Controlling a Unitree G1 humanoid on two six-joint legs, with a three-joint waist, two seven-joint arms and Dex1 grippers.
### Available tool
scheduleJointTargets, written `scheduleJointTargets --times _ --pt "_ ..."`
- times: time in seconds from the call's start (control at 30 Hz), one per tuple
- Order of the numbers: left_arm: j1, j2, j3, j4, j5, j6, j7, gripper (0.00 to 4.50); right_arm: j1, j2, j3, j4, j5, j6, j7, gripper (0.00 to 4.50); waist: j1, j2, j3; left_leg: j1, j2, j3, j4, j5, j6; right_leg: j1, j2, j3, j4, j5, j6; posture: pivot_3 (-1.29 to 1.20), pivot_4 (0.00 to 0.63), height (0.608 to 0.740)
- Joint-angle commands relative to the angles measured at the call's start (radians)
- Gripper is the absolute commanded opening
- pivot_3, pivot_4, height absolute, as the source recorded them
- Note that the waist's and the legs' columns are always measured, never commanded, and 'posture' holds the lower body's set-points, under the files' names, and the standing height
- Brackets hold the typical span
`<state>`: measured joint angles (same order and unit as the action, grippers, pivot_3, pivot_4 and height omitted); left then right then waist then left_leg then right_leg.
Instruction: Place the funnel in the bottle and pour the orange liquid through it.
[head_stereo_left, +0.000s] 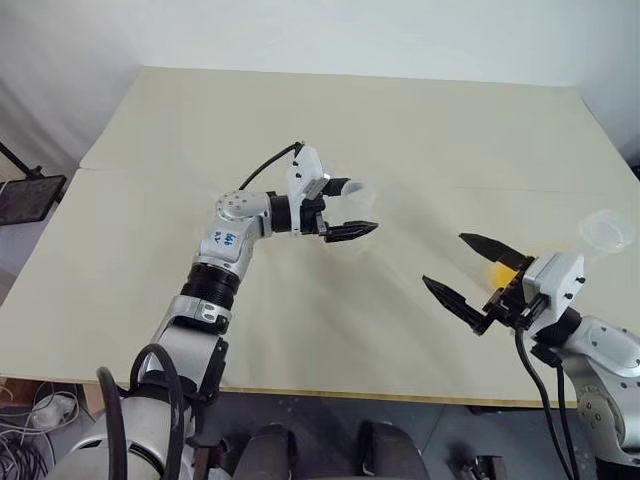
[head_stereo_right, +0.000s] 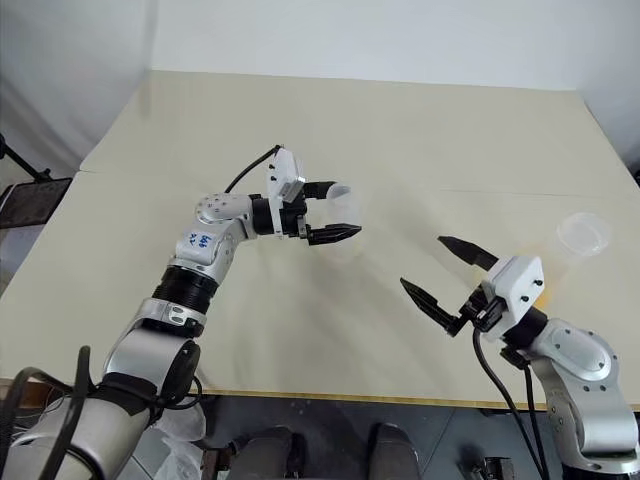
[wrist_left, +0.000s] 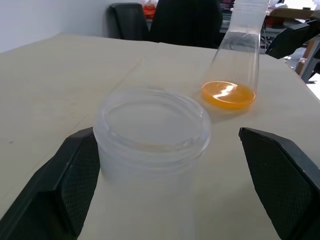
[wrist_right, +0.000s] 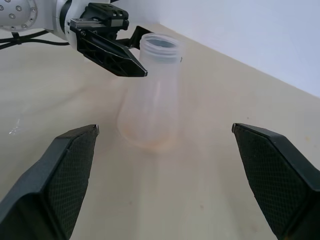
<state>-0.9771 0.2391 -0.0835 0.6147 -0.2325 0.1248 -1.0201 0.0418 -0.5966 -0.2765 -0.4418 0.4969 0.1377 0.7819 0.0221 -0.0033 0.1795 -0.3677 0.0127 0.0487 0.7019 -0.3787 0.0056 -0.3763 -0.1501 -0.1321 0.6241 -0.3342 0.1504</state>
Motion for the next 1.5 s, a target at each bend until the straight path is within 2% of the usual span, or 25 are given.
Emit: scheduleJointTargets --times 0.03,0.23,0.47,0.63,0.77,0.9,1.1,1.17,1.27,1.37,1.5 --pt "0.000 -0.001 0.028 0.014 -0.002 -0.026 0.025 4.49 -0.018 -0.001 0.007 -0.011 0.010 -0.001 0.000 4.50 0.000 0.000 0.000 0.000 0.000 0.000 0.000 0.000 0.000 0.000 0.000 0.000 0.000 0.000 0.000 0.00 0.150 0.740" --pt "-0.014 0.002 0.064 0.076 -0.006 -0.084 0.040 4.49 -0.023 0.001 0.021 -0.010 0.011 -0.003 -0.003 4.50 0.001 0.000 0.000 0.000 0.000 0.000 0.000 0.000 0.000 0.000 0.000 0.000 0.000 0.000 0.000 0.00 0.150 0.740" --pt "0.015 0.039 0.099 0.042 -0.051 -0.155 -0.085 4.49 -0.043 -0.002 0.033 0.007 0.009 -0.007 0.004 4.50 -0.001 0.000 0.000 0.000 0.000 0.000 0.000 0.000 0.000 0.000 0.000 -0.001 0.000 0.000 0.000 0.00 0.150 0.740" --pt "0.060 0.096 0.131 -0.032 -0.084 -0.138 -0.129 4.49 -0.077 -0.003 0.056 0.035 0.007 -0.011 0.028 4.50 -0.009 0.000 0.000 0.000 0.000 0.000 0.001 0.000 0.000 0.000 0.000 -0.001 0.001 0.000 0.000 0.00 0.150 0.740" --pt "0.150 0.154 0.178 -0.160 -0.111 -0.107 -0.090 4.49 -0.123 -0.002 0.081 0.072 0.010 -0.013 0.051 4.50 -0.023 0.000 0.000 0.000 0.000 -0.001 0.001 0.000 0.000 0.000 0.000 -0.001 0.002 0.000 0.000 0.00 0.150 0.740" --pt "0.292 0.206 0.266 -0.337 -0.148 -0.069 0.011 4.49 -0.178 0.007 0.110 0.102 0.025 -0.007 0.080 4.50 -0.029 0.000 0.000 0.000 0.001 -0.003 0.001 0.000 0.000 0.000 0.000 0.000 0.002 0.000 0.000 0.00 0.150 0.740" --pt "0.632 0.245 0.472 -0.605 -0.196 -0.006 0.229 4.49 -0.278 0.029 0.175 0.141 0.031 0.001 0.124 4.50 -0.044 0.000 0.000 0.002 0.001 -0.011 0.001 0.000 0.000 0.000 -0.001 0.001 0.004 0.000 0.000 0.00 0.150 0.740" --pt "0.790 0.229 0.550 -0.718 -0.203 0.004 0.302 4.49 -0.310 0.031 0.202 0.161 0.031 0.006 0.154 4.50 -0.048 0.000 0.000 0.001 0.001 -0.012 0.001 0.000 0.000 0.001 -0.001 0.001 0.004 0.000 0.000 0.00 0.150 0.740" --pt "0.919 0.206 0.611 -0.820 -0.233 0.013 0.373 4.49 -0.336 0.035 0.217 0.182 0.028 0.004 0.177 4.50 -0.044 0.000 0.000 0.002 0.001 -0.012 0.001 0.000 0.000 0.001 -0.001 0.002 0.003 0.000 0.000 0.00 0.150 0.740" --pt "1.115 0.140 0.705 -0.902 -0.248 0.001 0.447 4.49 -0.370 0.036 0.236 0.211 0.041 0.021 0.214 4.50 -0.035 0.000 0.000 0.001 0.002 -0.013 0.004 0.000 0.000 0.002 -0.001 0.003 0.003 0.000 0.000 0.00 0.150 0.740" --pt "1.258 0.083 0.725 -0.982 -0.265 -0.005 0.492 4.49 -0.387 0.029 0.243 0.236 0.035 0.025 0.249 4.50 -0.025 0.000 0.000 0.002 0.002 -0.012 0.003 -0.001 0.001 0.002 -0.001 0.005 0.002 0.000 0.000 0.00 0.150 0.740"
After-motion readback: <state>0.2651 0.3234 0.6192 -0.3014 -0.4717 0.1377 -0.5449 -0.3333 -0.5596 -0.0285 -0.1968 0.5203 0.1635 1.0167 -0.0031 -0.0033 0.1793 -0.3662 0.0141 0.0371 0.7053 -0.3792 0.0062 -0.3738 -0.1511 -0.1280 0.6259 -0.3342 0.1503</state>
